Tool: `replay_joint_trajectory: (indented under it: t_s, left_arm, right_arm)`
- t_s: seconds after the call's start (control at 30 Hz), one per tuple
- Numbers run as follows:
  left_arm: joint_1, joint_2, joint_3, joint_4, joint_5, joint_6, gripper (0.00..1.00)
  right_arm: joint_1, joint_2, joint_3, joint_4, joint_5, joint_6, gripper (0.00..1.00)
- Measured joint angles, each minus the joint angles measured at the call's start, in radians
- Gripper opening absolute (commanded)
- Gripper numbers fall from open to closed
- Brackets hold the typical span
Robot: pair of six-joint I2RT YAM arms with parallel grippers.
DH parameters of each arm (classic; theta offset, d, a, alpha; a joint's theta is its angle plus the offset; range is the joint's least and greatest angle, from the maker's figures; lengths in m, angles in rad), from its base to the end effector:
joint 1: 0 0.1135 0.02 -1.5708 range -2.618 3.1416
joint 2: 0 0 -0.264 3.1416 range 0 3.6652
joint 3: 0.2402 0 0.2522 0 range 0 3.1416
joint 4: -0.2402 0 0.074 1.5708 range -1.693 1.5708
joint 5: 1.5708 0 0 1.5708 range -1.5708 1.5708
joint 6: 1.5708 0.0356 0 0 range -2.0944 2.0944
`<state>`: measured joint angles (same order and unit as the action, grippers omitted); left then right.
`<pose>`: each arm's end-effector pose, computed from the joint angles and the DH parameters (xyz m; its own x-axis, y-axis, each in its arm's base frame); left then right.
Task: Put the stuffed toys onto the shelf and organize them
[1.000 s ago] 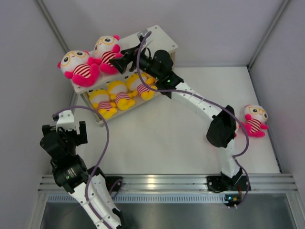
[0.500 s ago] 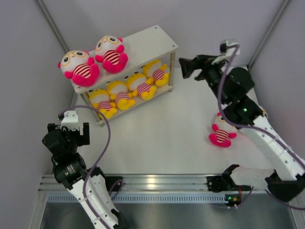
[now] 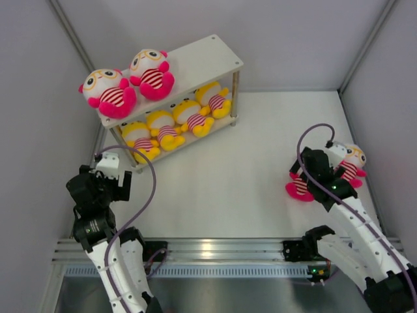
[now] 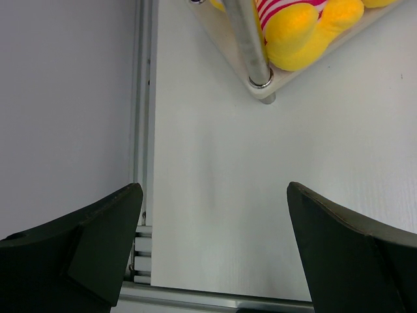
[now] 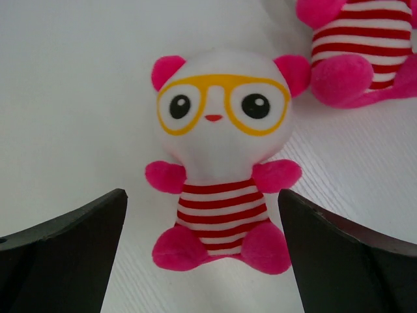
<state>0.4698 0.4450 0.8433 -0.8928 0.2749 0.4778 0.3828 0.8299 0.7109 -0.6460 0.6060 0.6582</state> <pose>0.0753 0.0274 0.3261 -0.4782 0.2536 -0.8409 -0.0031 0.9569 0.2903 0.1622 0.0434 0.2673 -0.4629 0.3556 -0.8120 0.4516 0.8828 0.1292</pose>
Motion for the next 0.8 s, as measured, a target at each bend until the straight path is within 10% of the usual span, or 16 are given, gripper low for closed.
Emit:
replay_joint_trajectory:
  t_s: [0.47,0.7,0.8]
  left_arm:
    - [-0.052,-0.016,0.008,-0.001,-0.074,-0.001,0.99]
    - [-0.053,-0.014,0.05,-0.005,-0.092,0.0,0.99]
    - [-0.053,-0.006,0.08,-0.008,-0.093,-0.001,0.99]
  right_arm:
    - [-0.214,0.147,-0.208,0.102,-0.236,0.12,0.96]
    - [-0.216,0.231,-0.239,0.259,-0.378,0.054,0.08]
    - [-0.213,0.203,-0.232,0.286,-0.426,0.013,0.0]
